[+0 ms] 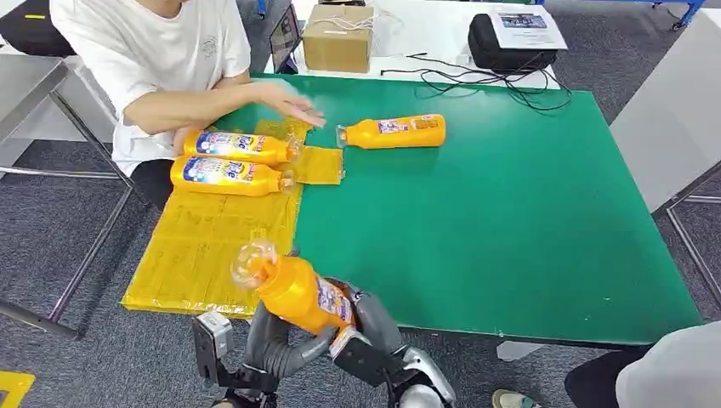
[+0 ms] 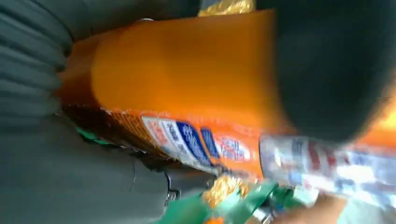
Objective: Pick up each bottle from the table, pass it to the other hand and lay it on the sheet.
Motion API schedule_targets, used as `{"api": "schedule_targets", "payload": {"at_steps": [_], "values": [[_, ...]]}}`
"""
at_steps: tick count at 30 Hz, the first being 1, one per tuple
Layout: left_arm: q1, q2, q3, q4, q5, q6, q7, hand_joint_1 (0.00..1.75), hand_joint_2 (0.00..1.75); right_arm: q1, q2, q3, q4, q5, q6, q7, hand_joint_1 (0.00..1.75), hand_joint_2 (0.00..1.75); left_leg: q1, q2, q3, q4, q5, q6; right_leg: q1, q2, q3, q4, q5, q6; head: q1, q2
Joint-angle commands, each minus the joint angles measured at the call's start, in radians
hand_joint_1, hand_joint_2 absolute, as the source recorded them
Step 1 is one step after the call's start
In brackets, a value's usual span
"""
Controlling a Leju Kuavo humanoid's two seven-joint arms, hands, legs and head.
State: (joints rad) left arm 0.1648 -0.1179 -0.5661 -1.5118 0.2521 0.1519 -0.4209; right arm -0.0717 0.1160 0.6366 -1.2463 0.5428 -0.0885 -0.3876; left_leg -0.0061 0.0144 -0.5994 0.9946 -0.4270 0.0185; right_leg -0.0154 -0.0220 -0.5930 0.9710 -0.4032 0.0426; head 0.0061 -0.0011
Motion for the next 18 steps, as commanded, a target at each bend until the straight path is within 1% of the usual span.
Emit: {"api": "schedule_targets", "payload": {"at_steps": [1,2,7,9,10,14,15,16,17,18], "values": [[-0.037,0.015,0.002,0.114,0.067,-0.07,0.048,0.0,1.75,-0.097,0.004,0.135,0.163,0.006,-0.006,0.009,1.75,1.75,0.001,0.001,0.005,-0.001,-0.002,-0.001,0.001,0.003,0.005,-0.002,-0.001,-0.002,0.0,0.0],[-0.037,0.015,0.002,0.114,0.067,-0.07,0.048,0.0,1.75,-0.097,0.004,0.135,0.163,0.006,-0.006,0.009,1.75,1.75,0.001,0.001,0.004,-0.001,-0.001,-0.001,0.0,0.002,0.003,-0.001,0.0,-0.001,0.0,0.0],[-0.037,0.015,0.002,0.114,0.067,-0.07,0.048,0.0,1.75,-0.097,0.004,0.135,0.163,0.006,-0.006,0.009,1.75,1.75,0.002,0.0,0.006,-0.001,-0.002,-0.002,0.001,0.003,0.006,-0.002,-0.001,-0.002,0.0,0.0],[-0.037,0.015,0.002,0.114,0.067,-0.07,0.048,0.0,1.75,-0.097,0.004,0.135,0.163,0.006,-0.006,0.009,1.75,1.75,0.001,0.0,0.003,-0.001,-0.001,-0.001,0.0,0.002,0.003,-0.001,-0.001,-0.001,0.0,0.0],[-0.038,0.015,0.004,0.114,0.085,-0.09,0.052,0.0,1.75,-0.095,0.003,0.139,0.161,-0.001,0.0,0.005,1.75,1.75,0.002,0.0,0.005,-0.001,-0.002,-0.002,0.001,0.003,0.005,-0.001,-0.001,-0.002,0.0,0.0],[-0.044,0.019,0.003,0.137,0.168,-0.192,0.064,0.0,1.75,-0.113,0.012,0.161,0.196,-0.027,0.018,-0.016,1.75,1.75,0.001,0.0,0.004,-0.001,-0.001,-0.002,0.001,0.002,0.004,-0.001,-0.001,-0.002,0.0,0.0],[-0.045,0.018,0.006,0.142,0.183,-0.211,0.06,0.05,1.75,-0.115,0.014,0.165,0.199,-0.031,0.02,-0.025,1.75,1.75,0.001,0.0,0.003,-0.001,-0.001,-0.001,0.0,0.002,0.003,-0.001,-0.001,-0.001,0.0,0.0],[-0.045,0.013,0.013,0.147,0.213,-0.249,0.047,1.13,1.75,-0.118,0.015,0.171,0.201,-0.035,0.024,-0.03,1.75,1.75,0.002,0.0,0.005,-0.001,-0.002,-0.002,0.001,0.003,0.005,-0.001,-0.001,-0.002,0.0,0.0],[-0.047,0.012,0.016,0.148,0.223,-0.264,0.043,1.75,1.75,-0.121,0.015,0.176,0.202,-0.037,0.026,-0.035,1.75,1.75,0.001,0.0,0.004,-0.001,-0.001,-0.002,0.001,0.003,0.004,-0.001,-0.001,-0.002,0.0,0.0],[-0.048,0.01,0.018,0.146,0.222,-0.273,0.034,1.75,1.75,-0.122,0.015,0.179,0.203,-0.038,0.026,-0.039,1.75,1.75,0.001,0.0,0.003,-0.001,-0.001,-0.001,0.001,0.002,0.003,-0.001,-0.001,-0.001,0.0,0.0]]}}
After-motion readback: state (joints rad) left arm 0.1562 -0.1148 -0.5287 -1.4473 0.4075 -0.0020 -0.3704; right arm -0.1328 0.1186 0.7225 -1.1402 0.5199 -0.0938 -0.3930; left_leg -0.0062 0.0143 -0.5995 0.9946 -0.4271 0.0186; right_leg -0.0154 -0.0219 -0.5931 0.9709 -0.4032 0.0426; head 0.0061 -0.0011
